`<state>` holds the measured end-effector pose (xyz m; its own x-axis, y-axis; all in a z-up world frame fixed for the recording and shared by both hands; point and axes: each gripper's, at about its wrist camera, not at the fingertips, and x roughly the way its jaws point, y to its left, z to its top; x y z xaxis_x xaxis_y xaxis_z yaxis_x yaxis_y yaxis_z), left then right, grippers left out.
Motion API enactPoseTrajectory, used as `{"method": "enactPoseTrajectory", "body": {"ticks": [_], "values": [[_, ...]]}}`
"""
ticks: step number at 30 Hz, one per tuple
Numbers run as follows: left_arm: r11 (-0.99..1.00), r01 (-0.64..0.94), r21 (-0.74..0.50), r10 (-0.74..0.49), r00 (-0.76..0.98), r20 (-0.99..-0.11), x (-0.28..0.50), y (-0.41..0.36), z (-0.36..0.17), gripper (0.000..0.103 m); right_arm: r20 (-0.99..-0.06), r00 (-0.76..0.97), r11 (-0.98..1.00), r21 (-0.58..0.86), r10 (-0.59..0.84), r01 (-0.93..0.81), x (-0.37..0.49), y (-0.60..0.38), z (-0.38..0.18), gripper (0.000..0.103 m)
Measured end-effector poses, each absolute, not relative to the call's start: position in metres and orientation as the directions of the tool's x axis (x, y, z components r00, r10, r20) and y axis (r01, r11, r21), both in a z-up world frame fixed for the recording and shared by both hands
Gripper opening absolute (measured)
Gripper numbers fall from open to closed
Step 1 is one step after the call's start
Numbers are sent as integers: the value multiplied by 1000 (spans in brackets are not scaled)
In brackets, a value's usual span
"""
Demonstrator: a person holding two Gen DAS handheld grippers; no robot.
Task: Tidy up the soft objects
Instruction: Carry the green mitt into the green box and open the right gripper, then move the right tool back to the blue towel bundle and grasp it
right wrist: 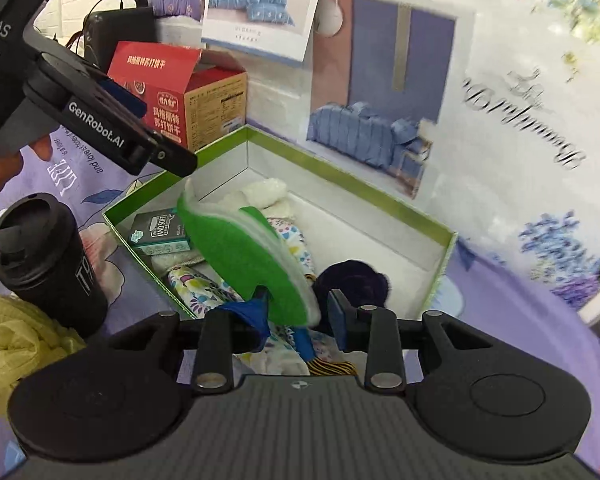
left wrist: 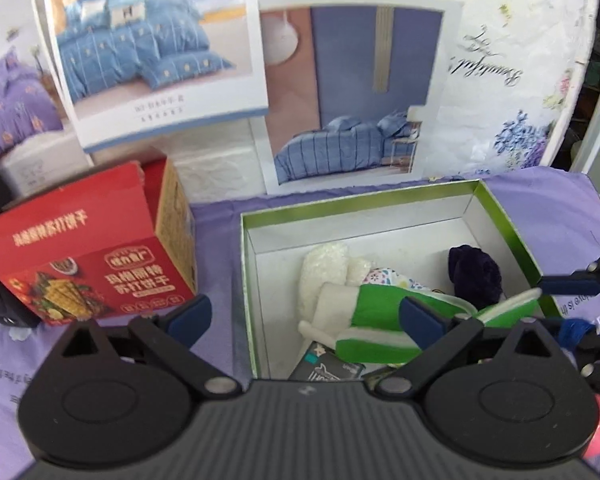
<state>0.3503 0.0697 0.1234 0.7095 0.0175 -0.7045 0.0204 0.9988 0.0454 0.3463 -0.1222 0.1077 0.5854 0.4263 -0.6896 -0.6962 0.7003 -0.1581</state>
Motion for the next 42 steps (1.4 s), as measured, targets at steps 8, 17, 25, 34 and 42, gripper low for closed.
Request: {"method": "enactPoseTrajectory", "body": {"ticks": [8, 17, 25, 34, 42], "values": [[999, 37, 19, -15, 742, -670, 291, 60, 157, 99, -614, 662, 738, -184, 429, -649, 286, -150, 155, 17], [995, 84, 47, -34, 766, -641, 172, 49, 144, 100, -547, 729, 854, -48, 411, -518, 177, -182, 137, 20], [996, 53, 65, 3, 747, -665, 84, 64, 90, 100, -541, 705, 880, 165, 458, -445, 92, -176, 77, 22], [1000, -23, -3, 12, 598, -802, 38, 93, 6, 100, -575, 626, 847, 293, 527, -444, 44, -142, 23, 23], [998, -47, -44, -5, 626, -780, 51, 104, 2, 100, -549, 647, 834, 196, 529, -515, 44, -115, 30, 23]]}}
